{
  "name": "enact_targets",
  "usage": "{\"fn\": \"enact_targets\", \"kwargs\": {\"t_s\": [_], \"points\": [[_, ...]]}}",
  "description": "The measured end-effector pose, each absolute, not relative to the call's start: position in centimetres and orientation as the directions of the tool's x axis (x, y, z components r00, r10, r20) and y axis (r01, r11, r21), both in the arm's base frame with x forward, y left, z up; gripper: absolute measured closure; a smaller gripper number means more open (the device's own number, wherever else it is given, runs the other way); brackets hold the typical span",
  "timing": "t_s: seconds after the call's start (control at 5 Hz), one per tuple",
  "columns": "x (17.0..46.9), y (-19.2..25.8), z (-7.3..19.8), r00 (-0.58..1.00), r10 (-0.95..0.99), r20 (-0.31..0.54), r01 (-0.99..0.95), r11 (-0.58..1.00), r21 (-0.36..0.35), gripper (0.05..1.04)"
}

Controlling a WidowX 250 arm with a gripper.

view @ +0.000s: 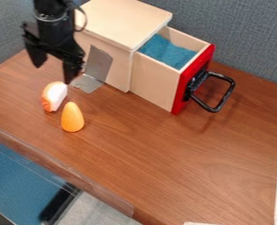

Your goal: Move the white object to the right of the yellow object

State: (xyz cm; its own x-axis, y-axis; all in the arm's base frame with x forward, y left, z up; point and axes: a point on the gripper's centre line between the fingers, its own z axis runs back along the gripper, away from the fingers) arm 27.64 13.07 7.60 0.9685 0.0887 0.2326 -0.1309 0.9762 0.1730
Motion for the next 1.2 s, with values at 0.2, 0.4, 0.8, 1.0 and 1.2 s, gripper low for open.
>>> {"fn": "enact_targets", "kwargs": {"t_s": [0.2,0.4,0.8,1.0,1.2], "points": [[27.7,14.7,5.4,0.969,0.154,0.191,-0.188,0.966,0.175,0.083],[28.2,15.8,3.3,0.965,0.206,0.163,-0.237,0.950,0.205,0.083],[28.7,16.6,0.4,0.956,0.271,0.116,-0.291,0.928,0.234,0.137],[28.5,16.0,0.1,0.953,0.281,0.115,-0.301,0.926,0.228,0.418],[28.6,14.9,1.4,0.954,0.259,0.153,-0.288,0.933,0.215,0.465]]}}
